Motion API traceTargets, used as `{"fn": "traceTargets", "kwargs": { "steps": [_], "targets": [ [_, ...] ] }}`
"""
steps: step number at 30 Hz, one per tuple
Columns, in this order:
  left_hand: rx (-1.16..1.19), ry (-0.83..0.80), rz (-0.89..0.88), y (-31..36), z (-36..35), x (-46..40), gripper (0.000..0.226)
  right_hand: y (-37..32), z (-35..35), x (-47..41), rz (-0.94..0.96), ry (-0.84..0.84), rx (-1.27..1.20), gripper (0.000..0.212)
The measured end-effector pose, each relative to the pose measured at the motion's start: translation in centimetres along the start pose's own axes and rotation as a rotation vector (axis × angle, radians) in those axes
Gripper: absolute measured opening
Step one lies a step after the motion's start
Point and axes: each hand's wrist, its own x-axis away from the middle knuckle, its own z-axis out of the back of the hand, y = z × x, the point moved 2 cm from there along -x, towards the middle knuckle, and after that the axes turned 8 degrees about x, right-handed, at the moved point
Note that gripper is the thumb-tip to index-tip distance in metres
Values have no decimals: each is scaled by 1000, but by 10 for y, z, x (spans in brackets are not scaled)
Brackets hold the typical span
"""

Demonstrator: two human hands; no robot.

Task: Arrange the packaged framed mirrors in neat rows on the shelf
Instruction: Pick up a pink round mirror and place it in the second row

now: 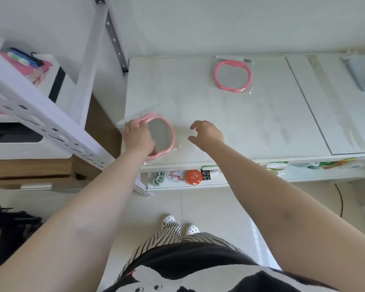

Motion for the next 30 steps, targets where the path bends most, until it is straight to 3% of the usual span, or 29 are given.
{"fn": "traceTargets", "kwargs": {
  "steps": [5,10,15,23,26,30],
  "targets": [
    [23,-5,123,-17,1,8,62,-29,-14,-11,72,-38,25,38],
    [161,-97,397,-29,-6,17,79,-50,-26,-15,58,-79,48,38],
    [99,-81,338,-36,-8,14,70,-57,-30,-8,12,-107,-14,43],
    [397,-39,249,-27,4,9,53,-46,-26,26,-300,-97,-469,42],
    [539,-129,271,-23,13,9,55,-38,-25,48,-441,-34,-600,48],
    [825,-313,309,-7,16,15,31,-25,-25,86,-599,63,-752,43]
  ]
}}
